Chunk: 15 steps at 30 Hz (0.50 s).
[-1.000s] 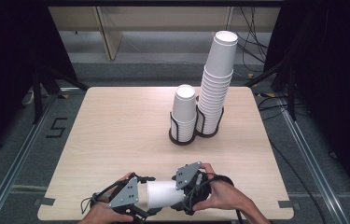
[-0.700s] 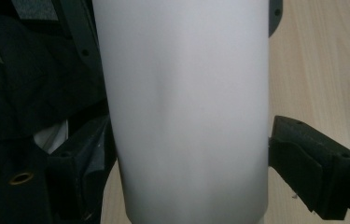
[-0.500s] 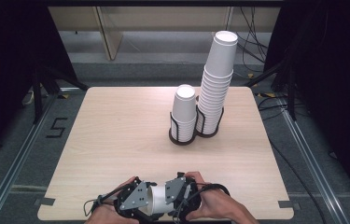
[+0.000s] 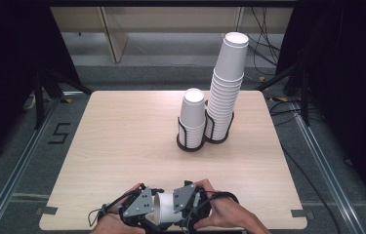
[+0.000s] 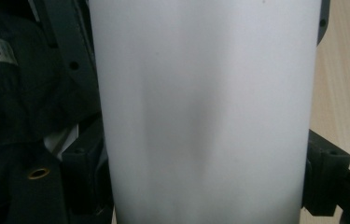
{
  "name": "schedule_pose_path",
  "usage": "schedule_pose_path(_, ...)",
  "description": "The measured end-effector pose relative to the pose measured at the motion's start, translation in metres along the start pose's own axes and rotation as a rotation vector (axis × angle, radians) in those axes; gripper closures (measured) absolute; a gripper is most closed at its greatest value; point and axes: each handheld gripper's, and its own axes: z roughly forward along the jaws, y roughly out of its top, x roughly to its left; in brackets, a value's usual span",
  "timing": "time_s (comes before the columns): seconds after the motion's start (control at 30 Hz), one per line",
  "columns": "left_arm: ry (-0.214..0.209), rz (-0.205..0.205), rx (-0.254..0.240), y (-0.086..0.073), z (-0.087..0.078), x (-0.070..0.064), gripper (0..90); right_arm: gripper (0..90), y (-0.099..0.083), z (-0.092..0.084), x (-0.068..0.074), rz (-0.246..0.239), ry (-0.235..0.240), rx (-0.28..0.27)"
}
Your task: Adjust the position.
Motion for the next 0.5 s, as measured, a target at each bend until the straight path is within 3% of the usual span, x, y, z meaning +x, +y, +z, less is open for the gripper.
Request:
schedule_pose_path(0.03, 0.005, -0.028, -0.031, -0.001, 0.0, 0.001, 5.6, 21.8, -0.001, -0.001, -0.005, -0.028, 0.008, -0.032)
schedule_pose_path(0.07, 0.005, -0.028, -0.031, -0.001, 0.0, 0.001, 5.4, 21.8, -0.003, -0.003, -0.007, -0.009, 0.013, -0.05)
schedule_pose_path(0.1, -0.004, -0.076, -0.101, -0.002, -0.002, 0.005, 6.0, 22.0, -0.006, -0.006, -0.009, 0.012, 0.015, -0.068)
schedule_pose_path(0.17, -0.008, -0.09, -0.113, -0.002, -0.004, 0.007, 6.4, 22.1, -0.011, -0.01, -0.015, 0.03, 0.021, -0.115)
schedule_pose_path(0.2, -0.009, -0.118, -0.15, -0.003, -0.005, 0.009, 6.4, 22.1, -0.012, -0.012, -0.016, 0.053, 0.031, -0.132)
schedule_pose_path(0.4, -0.012, -0.16, -0.193, -0.004, -0.009, 0.014, 7.0, 22.1, -0.017, -0.016, -0.021, 0.088, 0.036, -0.188)
schedule_pose_path(0.5, -0.004, -0.18, -0.221, -0.007, -0.013, 0.018, 13.9, 22.0, -0.025, -0.02, -0.027, 0.123, 0.011, -0.204)
